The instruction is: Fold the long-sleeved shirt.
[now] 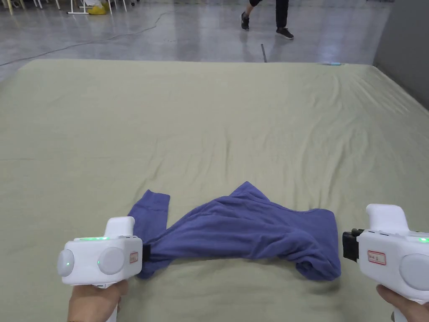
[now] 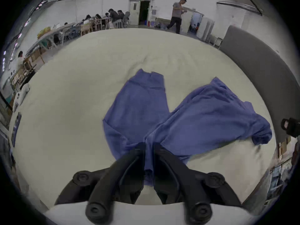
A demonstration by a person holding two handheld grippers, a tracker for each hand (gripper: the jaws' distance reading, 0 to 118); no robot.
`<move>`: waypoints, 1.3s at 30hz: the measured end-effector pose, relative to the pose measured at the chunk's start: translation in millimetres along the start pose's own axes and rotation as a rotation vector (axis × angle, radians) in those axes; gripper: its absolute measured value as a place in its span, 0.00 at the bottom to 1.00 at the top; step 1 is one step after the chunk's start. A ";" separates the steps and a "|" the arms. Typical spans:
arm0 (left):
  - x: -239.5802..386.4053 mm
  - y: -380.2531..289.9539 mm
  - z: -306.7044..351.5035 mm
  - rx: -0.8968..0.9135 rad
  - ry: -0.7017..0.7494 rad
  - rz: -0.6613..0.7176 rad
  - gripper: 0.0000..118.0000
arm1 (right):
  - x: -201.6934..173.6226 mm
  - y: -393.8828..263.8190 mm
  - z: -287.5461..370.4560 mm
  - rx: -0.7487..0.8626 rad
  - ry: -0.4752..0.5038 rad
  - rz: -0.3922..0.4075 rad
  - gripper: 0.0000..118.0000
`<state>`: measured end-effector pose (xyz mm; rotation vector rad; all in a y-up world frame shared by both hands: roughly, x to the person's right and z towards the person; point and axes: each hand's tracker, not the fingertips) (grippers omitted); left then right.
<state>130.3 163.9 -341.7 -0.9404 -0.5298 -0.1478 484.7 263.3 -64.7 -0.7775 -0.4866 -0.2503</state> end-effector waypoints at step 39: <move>7.3 167.7 69.5 0.344 -0.034 -0.011 0.05 | -106.0 234.7 -133.8 -0.017 0.255 0.177 0.05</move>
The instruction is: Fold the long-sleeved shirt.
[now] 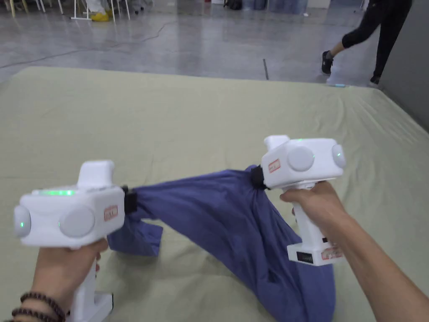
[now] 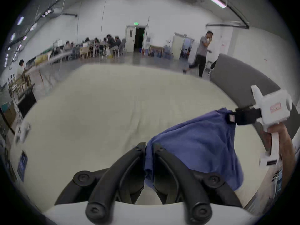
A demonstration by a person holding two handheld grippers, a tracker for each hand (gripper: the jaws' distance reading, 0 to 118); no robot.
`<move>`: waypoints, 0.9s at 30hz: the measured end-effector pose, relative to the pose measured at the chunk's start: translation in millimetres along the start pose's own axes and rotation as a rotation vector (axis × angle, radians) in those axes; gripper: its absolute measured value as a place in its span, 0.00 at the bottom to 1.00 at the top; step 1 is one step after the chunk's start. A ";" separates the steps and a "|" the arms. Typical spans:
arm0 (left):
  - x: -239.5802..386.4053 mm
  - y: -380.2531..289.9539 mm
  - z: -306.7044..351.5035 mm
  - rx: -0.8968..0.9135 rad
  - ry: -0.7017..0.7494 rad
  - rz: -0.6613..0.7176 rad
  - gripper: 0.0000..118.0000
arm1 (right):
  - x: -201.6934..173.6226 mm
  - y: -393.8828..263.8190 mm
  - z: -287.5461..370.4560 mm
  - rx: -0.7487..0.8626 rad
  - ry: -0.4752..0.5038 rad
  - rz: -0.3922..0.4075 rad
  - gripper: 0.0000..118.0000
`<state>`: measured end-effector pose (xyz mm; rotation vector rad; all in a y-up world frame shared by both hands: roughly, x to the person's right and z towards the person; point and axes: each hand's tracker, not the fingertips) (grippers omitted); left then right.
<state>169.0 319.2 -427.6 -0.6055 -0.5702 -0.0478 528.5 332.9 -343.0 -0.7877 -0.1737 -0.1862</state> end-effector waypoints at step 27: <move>86.9 331.3 -67.6 0.315 0.091 -0.237 0.05 | 47.0 275.0 92.7 0.409 -0.190 -0.021 0.05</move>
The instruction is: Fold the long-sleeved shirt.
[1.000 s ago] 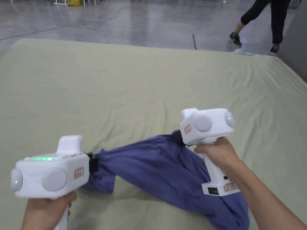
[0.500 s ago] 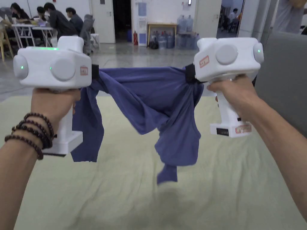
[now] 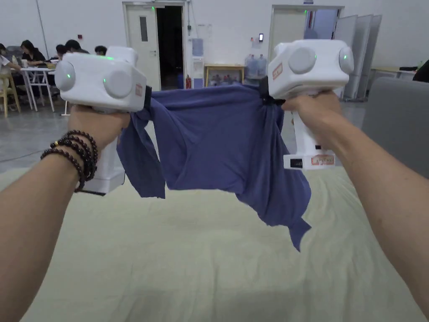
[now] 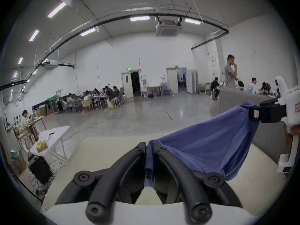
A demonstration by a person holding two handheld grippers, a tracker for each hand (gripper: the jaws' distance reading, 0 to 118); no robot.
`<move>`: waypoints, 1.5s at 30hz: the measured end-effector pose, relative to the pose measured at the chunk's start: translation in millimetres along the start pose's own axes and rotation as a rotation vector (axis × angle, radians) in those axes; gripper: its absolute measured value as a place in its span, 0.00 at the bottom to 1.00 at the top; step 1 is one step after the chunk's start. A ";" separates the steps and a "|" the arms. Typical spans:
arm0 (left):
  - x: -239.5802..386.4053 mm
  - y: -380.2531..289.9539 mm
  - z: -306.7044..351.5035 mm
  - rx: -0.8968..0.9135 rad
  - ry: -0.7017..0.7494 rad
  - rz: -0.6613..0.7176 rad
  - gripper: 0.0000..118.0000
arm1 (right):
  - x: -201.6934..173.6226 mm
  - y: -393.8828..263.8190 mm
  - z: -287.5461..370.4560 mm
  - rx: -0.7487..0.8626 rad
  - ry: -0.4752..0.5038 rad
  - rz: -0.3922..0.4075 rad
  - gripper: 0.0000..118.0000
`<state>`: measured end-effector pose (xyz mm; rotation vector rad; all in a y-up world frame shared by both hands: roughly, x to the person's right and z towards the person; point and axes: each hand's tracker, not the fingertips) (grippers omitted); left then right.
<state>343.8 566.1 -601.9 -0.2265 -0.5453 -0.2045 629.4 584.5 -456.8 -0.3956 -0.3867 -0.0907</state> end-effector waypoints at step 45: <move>15.5 -437.6 327.4 -0.350 -0.187 0.226 0.98 | 6.3 -484.0 289.1 -0.307 -0.012 -0.165 0.96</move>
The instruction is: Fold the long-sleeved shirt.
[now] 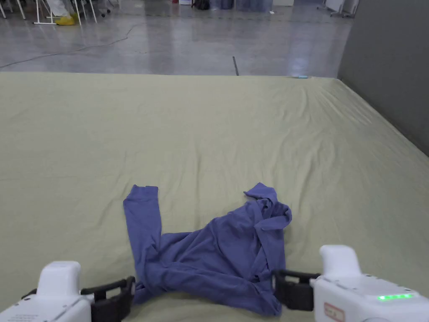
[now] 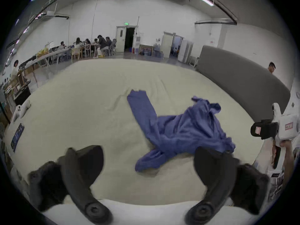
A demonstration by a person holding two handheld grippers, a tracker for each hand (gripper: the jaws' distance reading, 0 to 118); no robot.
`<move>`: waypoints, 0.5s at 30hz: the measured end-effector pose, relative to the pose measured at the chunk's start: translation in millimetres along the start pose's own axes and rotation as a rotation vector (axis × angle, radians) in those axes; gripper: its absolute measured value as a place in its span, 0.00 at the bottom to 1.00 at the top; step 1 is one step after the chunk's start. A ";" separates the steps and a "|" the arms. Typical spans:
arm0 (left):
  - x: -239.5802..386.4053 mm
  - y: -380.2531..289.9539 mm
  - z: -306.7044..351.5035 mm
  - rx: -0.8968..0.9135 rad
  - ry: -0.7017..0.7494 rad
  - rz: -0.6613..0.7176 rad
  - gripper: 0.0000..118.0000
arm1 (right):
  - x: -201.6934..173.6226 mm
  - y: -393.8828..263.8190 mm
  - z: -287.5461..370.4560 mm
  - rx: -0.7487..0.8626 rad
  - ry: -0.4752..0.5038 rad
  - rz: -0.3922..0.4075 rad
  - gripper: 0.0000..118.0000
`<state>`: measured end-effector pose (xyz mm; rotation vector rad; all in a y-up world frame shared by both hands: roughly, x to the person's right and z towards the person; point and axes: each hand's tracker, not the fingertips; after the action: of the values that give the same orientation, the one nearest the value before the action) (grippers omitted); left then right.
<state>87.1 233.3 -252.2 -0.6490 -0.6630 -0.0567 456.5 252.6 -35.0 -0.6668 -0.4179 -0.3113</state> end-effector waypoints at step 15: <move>9.0 38.5 -107.1 -0.198 0.004 0.114 1.00 | 12.5 0.5 -14.3 -0.100 -0.044 -0.040 0.02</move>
<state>163.2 203.7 -332.0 -0.8758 -0.6199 -0.0174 471.5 241.8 -39.5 -0.7647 -0.4607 -0.3572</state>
